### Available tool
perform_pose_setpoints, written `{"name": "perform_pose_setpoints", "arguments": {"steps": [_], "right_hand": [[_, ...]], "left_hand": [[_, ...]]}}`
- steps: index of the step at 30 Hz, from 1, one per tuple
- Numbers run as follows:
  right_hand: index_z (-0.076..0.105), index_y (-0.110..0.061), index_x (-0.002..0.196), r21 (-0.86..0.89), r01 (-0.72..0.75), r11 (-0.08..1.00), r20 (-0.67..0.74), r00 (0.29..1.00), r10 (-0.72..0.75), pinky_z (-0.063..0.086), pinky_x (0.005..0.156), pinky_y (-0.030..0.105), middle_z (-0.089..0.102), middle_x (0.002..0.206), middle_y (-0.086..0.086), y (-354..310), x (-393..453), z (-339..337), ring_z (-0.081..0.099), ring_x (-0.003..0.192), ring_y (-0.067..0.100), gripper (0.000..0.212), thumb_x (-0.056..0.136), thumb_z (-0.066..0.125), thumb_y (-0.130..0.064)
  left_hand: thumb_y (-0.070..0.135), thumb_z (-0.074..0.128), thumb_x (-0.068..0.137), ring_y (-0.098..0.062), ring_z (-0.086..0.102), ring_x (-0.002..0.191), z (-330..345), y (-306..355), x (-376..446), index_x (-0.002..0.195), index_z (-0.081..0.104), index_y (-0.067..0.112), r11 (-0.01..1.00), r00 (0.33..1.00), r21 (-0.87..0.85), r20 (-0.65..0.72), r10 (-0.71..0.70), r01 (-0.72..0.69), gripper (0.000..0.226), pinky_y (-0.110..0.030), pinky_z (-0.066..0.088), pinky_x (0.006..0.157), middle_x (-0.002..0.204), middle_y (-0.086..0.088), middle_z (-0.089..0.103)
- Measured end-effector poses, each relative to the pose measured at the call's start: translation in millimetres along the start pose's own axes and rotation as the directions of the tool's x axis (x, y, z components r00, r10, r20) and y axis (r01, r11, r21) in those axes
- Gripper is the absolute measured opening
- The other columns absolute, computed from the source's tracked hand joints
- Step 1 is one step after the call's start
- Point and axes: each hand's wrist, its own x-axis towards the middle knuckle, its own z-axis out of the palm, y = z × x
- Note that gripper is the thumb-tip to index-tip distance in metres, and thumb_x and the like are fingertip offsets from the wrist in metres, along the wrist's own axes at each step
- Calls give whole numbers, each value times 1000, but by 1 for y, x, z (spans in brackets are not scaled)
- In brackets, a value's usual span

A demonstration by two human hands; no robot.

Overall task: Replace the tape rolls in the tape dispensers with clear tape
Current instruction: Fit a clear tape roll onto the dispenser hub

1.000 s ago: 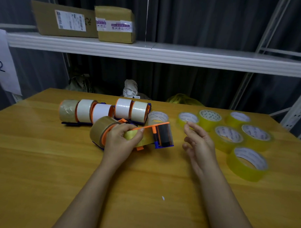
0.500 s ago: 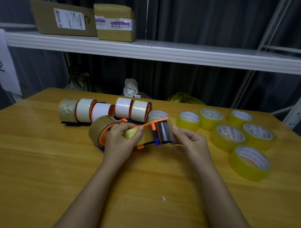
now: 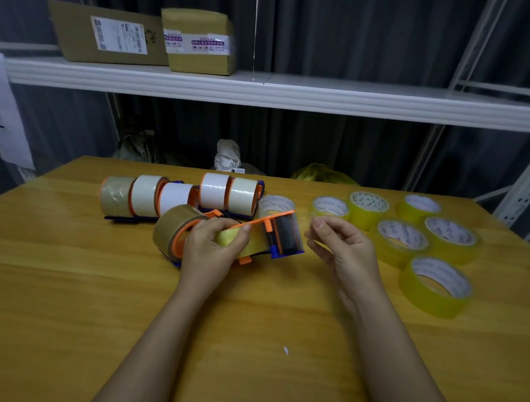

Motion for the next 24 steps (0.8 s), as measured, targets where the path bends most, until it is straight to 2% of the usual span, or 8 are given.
{"name": "perform_pose_setpoints", "arguments": {"steps": [5,10,13,17,21,24], "right_hand": [[71,-9,90,-34,-37,999,6,999,37,55,64,20,71,74,-1,2,1,-2,65,67,7,8,84,67,-12],[72,-13,89,-64,-45,997,27,999,47,56,69,20,72,77,-3,1,0,-1,66,73,3,16,78,67,-24],[72,-11,89,-11,-63,998,41,997,64,55,68,19,70,76,-1,-1,-1,1,63,68,3,25,71,67,-28],[71,-8,91,30,-88,996,56,995,86,55,65,19,63,71,2,-2,-2,3,60,61,3,28,70,67,-26],[72,-11,91,-12,-93,996,71,993,94,52,60,17,60,64,-3,-2,-3,3,59,62,4,29,70,67,-31],[73,-13,93,-54,-89,995,74,993,93,52,64,19,61,64,-8,-2,-3,2,57,65,4,33,70,66,-35]], "left_hand": [[28,66,86,15,48,86,-1,2,-1,85,63,33,1000,1000,3,13,-19,19,6,-20,41,68,82,20,57],[29,67,85,11,52,87,0,1,-1,81,62,39,998,999,-44,13,-43,43,12,-21,44,70,83,18,61],[27,68,85,13,52,86,0,3,-1,81,63,36,997,999,-62,6,-52,53,11,-20,43,71,82,19,60],[27,68,85,16,51,85,0,5,-2,79,62,38,995,998,-74,6,-69,69,14,-19,42,69,81,21,59],[26,67,86,16,52,84,0,6,-3,80,62,39,992,997,-97,19,-77,78,15,-22,44,68,81,21,59],[28,67,86,13,53,84,0,6,-3,80,63,39,988,995,-120,26,-94,96,13,-25,46,69,78,21,63]]}}
